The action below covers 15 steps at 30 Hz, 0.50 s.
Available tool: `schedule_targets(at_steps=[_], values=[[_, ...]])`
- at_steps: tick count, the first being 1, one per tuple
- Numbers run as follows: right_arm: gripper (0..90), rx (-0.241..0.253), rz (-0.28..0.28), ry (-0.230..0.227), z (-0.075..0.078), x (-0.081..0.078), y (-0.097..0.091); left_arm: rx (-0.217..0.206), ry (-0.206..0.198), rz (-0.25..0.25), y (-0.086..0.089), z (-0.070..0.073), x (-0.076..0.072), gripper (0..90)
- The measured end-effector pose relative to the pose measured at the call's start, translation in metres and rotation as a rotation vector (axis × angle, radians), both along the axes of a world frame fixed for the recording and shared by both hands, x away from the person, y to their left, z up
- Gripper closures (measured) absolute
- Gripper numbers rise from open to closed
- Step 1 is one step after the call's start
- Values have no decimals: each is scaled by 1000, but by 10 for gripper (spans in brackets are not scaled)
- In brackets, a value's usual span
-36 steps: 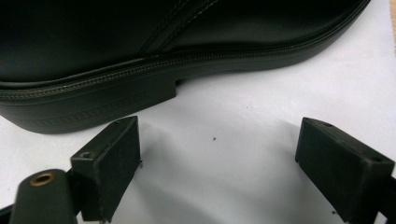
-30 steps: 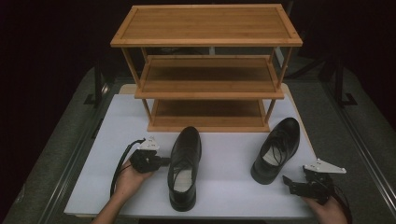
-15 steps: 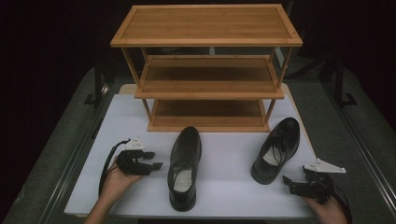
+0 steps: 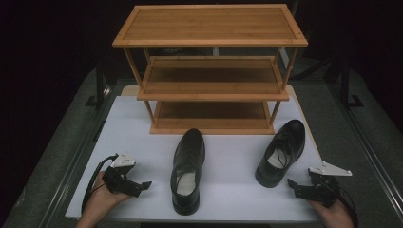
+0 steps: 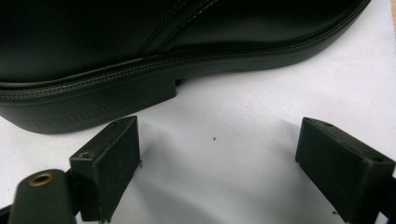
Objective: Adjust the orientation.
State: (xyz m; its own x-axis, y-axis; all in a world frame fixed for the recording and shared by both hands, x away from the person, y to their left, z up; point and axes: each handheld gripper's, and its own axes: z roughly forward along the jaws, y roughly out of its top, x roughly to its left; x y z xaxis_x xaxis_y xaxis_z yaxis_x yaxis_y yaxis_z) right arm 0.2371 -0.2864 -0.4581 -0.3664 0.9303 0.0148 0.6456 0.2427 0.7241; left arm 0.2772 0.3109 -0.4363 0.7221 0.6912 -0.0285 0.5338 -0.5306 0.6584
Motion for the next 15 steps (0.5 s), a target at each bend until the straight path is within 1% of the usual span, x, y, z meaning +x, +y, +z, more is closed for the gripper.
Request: schedule_targets(at_steps=[3, 5, 6, 8, 10, 11, 15], values=[[130, -2, 0, 0, 0, 0, 0, 0, -1, 11, 6, -4, -4, 0], [130, -3, 0, 0, 0, 0, 0, 3, 6, 5, 8, -9, -5, 0], [130, -3, 0, 0, 0, 0, 0, 7, -7, -3, 8, -10, -6, 0], [131, -4, 0, 0, 0, 0, 0, 8, -13, -6, 8, -11, -6, 0], [131, -7, 0, 1, 0, 0, 1, 17, -39, -15, 8, -13, -7, 0], [131, -7, 0, 1, 0, 0, 1, -3, -50, -9, 9, -15, -8, 0], [116, -14, -8, 6, 1, 1, 1, 0, -53, -11, 9, -15, -9, 0]])
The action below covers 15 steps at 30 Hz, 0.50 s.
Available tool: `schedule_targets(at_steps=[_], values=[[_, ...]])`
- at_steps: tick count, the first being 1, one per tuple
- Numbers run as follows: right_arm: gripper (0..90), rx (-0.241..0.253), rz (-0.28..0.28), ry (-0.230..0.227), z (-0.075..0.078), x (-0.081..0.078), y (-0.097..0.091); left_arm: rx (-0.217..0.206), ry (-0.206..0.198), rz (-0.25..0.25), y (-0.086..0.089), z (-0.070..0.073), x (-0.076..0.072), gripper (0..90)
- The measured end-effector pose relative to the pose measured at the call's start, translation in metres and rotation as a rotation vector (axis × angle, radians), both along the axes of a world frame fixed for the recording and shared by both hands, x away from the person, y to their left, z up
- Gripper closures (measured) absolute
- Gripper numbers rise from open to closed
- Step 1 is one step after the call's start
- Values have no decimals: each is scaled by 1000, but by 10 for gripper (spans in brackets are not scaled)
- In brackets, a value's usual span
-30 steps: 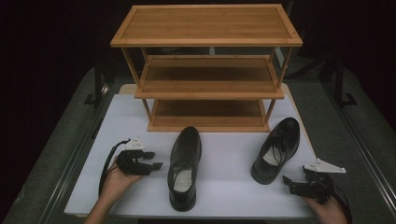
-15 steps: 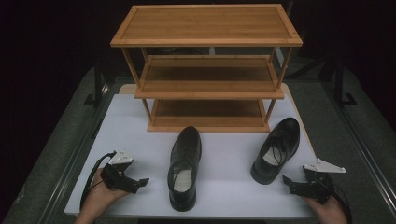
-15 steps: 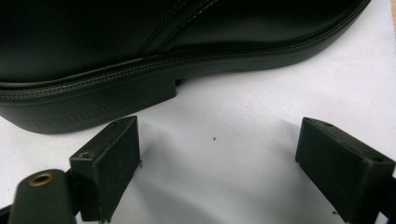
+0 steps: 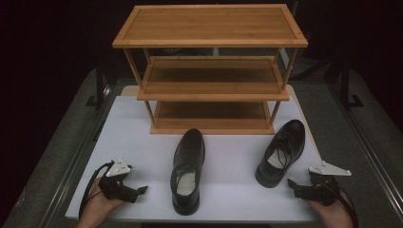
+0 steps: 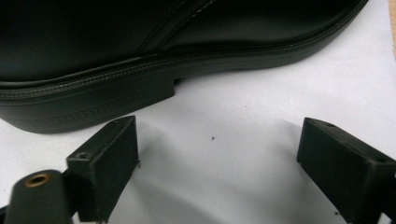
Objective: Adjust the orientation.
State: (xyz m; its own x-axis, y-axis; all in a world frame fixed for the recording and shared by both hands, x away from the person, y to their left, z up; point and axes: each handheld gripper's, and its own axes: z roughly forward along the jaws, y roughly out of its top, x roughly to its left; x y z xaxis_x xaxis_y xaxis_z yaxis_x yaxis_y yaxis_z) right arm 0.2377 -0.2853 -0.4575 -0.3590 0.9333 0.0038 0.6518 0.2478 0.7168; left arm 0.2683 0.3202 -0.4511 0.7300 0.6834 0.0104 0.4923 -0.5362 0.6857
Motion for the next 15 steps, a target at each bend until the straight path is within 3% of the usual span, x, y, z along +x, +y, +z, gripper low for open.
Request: schedule_targets(at_steps=[5, 8, 9, 10, 12, 15], values=[[142, 3, 10, 0, 1, 0, 0, 1, 0, 0, 0, 0, 0, 0], [259, -1, 40, 19, 5, -1, 1, 2, -1, 0, 0, 0, 0, 0], [259, -1, 40, 19, 5, -1, 1, 2, -1, 0, 0, 0, 0, 0], [336, -14, 39, 28, 9, -1, 3, 3, 0, 0, 0, 0, 0, 0], [368, -10, 43, 25, 11, -1, 2, 3, 1, 0, 0, 0, 0, 0], [527, 9, 47, 30, 18, 1, 1, 0, -3, 1, 0, 0, 0, 0]])
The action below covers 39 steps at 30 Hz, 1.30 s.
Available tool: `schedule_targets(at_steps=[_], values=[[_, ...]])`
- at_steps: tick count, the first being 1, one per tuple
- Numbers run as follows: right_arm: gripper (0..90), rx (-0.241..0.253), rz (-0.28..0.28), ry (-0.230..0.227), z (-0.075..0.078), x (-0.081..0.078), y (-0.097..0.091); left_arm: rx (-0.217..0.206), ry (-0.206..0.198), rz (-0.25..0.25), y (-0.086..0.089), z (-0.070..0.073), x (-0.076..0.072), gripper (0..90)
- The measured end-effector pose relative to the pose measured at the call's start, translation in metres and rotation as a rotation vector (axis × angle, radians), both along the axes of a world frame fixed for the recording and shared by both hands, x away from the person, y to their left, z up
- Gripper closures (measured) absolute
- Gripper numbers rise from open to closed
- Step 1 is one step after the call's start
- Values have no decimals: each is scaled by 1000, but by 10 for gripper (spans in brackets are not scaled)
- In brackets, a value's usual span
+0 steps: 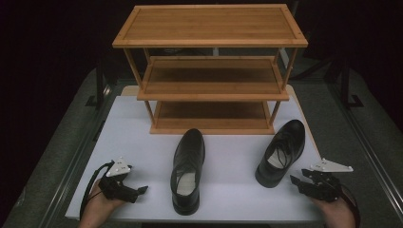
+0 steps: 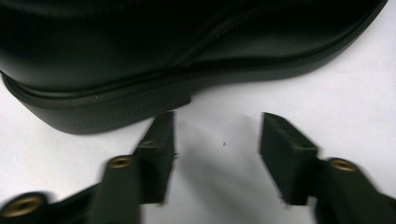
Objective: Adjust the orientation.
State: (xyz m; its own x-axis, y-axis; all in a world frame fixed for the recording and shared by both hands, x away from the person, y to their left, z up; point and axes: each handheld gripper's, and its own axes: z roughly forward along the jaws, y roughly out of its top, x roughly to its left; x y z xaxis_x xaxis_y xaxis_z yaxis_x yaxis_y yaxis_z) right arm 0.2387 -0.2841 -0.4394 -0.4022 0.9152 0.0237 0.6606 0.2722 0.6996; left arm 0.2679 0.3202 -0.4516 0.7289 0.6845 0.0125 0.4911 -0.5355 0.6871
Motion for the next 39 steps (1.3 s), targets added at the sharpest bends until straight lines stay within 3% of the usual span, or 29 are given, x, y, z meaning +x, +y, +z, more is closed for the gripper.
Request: schedule_targets(at_steps=[2, 4, 5, 6, 7, 14, 22, 28, 39], values=[[694, 37, 17, 12, 5, 1, -4, 0, 0, 0, 0, 0, 0, 0], [733, 46, 18, 14, 6, 1, -5, -1, 2, 0, 0, 0, 0, 0], [771, 60, 23, 19, 7, 1, -7, -1, 2, 0, 0, 0, 0, 0], [865, 80, 38, 25, 11, 2, -11, -1, 2, -1, 0, 0, 0, 0], [883, 81, 39, 25, 12, 2, -11, -1, 3, 0, 0, 0, 0, 0], [896, 112, 56, 15, 21, 13, -20, -1, 3, 0, 0, 0, 0, 0], [897, 123, 37, -8, 33, 39, -32, -2, -1, 1, 0, 0, 0, 0], [897, 149, 45, -22, 40, 61, -37, -2, -1, 1, 0, 0, 0, 0], [897, 140, 41, -53, 52, 112, -39, -5, -2, 2, 0, 0, 0, 0]])
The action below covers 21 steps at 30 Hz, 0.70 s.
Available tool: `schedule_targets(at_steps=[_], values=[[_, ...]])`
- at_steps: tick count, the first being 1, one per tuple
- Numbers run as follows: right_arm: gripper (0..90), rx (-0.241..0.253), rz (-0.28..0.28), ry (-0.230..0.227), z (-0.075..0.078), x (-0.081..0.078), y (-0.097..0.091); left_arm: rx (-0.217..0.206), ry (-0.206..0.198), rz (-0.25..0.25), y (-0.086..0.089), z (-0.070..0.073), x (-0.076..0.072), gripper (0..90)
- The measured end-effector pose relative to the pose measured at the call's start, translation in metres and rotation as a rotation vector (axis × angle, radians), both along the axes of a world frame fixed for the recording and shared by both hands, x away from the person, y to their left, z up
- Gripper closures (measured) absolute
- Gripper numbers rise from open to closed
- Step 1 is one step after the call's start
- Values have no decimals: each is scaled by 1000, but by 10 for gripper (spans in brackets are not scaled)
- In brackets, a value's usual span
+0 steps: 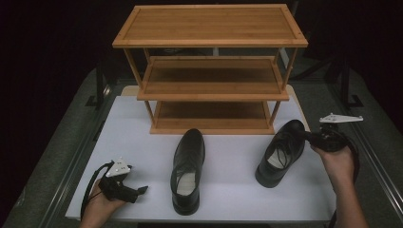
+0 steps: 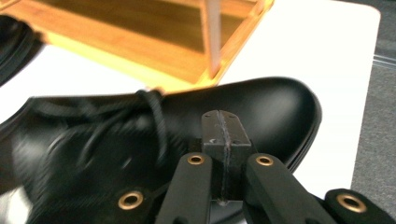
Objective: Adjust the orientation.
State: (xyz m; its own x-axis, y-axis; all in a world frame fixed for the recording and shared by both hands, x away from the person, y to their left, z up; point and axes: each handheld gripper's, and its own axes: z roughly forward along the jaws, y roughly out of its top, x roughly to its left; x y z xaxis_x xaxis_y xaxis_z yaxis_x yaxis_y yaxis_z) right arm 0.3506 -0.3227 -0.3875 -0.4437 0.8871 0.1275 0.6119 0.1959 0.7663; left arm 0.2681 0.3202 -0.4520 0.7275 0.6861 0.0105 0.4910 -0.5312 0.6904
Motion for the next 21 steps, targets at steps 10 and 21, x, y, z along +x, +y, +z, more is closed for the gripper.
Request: schedule_targets(at_steps=[10, 21], values=[[898, -27, -17, -4, 6, 41, -13, 2, 3, -1, 0, 0, 0, 0], [898, -12, -55, 47, -18, 80, -36, 2, 3, -1, 0, 0, 0, 0]])
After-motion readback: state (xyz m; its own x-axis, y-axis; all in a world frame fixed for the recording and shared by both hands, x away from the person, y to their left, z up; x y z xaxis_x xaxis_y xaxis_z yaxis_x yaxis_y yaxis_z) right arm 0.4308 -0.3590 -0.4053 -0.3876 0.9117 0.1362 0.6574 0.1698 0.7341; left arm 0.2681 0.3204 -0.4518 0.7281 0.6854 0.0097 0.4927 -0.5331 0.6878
